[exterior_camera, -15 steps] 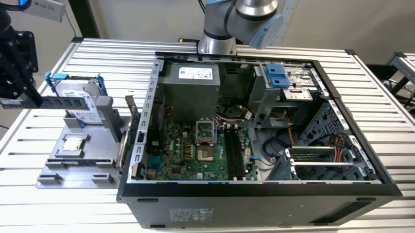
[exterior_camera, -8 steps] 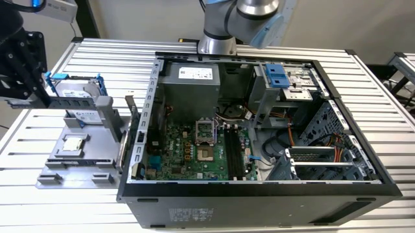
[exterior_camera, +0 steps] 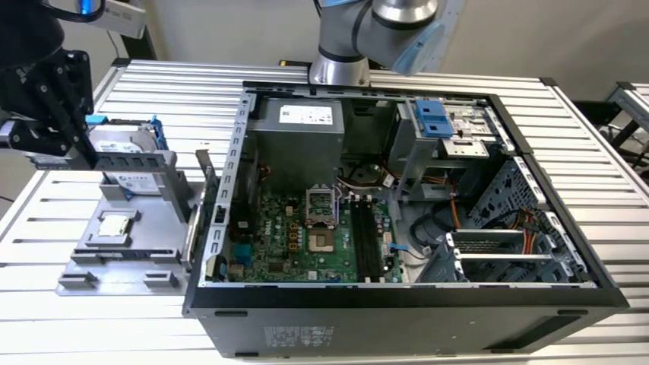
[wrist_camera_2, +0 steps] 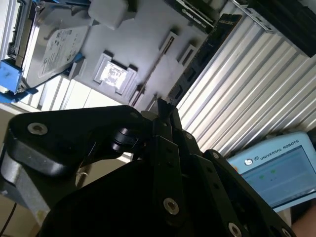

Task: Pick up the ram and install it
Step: 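Pick up the ram and move it above insertion slot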

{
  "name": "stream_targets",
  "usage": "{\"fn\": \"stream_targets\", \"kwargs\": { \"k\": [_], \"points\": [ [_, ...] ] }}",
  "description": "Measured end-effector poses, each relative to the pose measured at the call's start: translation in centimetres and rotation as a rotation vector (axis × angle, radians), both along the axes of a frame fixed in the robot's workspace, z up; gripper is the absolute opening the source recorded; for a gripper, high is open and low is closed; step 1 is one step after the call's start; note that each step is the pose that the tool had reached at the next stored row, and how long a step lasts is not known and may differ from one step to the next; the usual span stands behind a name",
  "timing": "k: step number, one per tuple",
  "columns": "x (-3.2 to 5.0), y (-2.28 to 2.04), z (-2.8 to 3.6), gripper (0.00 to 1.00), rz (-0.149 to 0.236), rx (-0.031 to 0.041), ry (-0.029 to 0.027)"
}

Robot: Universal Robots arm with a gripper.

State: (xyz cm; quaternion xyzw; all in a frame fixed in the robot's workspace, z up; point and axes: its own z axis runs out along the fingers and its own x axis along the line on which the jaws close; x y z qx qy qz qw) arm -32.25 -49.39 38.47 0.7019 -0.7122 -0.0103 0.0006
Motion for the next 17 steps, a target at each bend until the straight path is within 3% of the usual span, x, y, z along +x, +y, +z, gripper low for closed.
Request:
{"fn": "stream_targets", "kwargs": {
  "k": [7, 17],
  "points": [
    [1.48, 0.00, -0.01, 0.00, 0.000, 0.0002, 0.0000],
    [4.20, 0.00, -0.01, 0.00, 0.000, 0.0001, 0.0000]
  ]
}}
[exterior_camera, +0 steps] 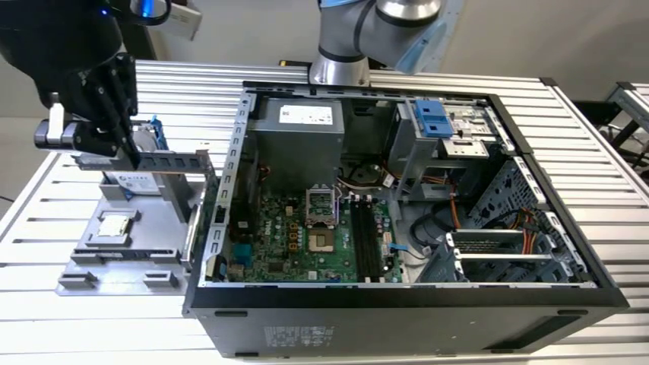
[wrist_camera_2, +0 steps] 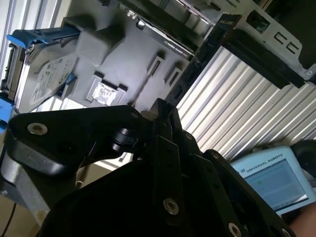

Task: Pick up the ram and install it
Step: 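Pick up the ram and move it above insertion slot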

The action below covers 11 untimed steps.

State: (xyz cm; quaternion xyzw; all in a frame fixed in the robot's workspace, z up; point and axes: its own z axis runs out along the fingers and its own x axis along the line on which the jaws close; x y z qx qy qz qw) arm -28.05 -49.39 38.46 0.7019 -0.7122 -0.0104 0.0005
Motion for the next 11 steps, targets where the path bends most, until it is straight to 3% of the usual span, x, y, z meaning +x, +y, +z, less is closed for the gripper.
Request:
{"fn": "stream_targets", "kwargs": {
  "k": [11],
  "points": [
    [3.12, 0.00, -0.01, 0.00, 0.000, 0.0001, -0.0001]
  ]
}}
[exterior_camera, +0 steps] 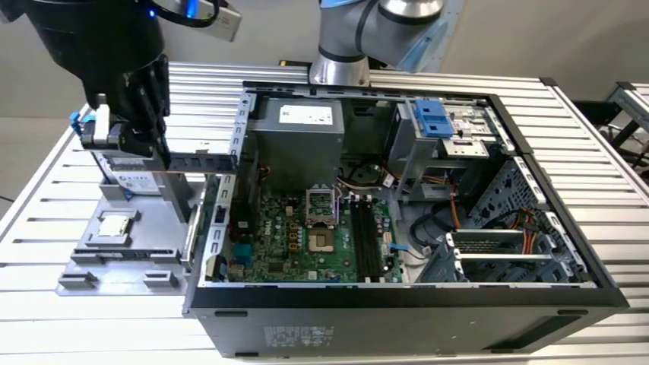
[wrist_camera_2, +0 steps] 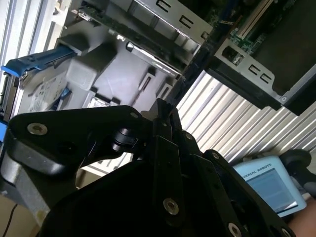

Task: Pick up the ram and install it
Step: 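Pick up the ram and move it above insertion slot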

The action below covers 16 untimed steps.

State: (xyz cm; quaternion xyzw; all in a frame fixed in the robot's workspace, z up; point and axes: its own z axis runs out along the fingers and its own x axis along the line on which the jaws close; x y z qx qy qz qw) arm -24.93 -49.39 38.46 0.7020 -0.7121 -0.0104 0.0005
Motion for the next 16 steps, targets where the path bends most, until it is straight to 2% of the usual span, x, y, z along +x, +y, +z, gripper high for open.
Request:
{"fn": "stream_targets", "kwargs": {
  "k": [16],
  "points": [
    [4.74, 0.00, 0.01, 0.00, 0.000, -0.0001, 0.0001]
  ]
}}
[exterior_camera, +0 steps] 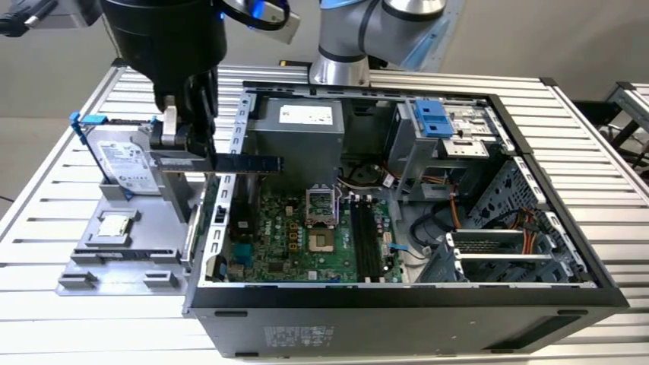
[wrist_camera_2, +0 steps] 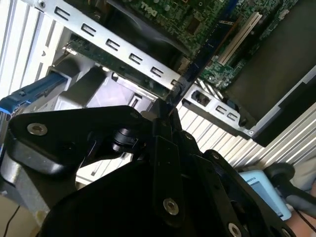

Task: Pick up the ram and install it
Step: 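Pick up the ram and move it above insertion slot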

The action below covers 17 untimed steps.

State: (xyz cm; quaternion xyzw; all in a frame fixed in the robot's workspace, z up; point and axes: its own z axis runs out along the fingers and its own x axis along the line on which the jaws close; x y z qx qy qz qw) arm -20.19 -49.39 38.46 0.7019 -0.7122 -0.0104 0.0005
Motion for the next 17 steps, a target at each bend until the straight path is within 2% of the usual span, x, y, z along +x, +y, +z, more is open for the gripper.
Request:
{"fn": "stream_targets", "kwargs": {
  "k": [17],
  "points": [
    [5.12, 0.00, 0.00, 0.00, 0.000, 0.0000, 0.0000]
  ]
}}
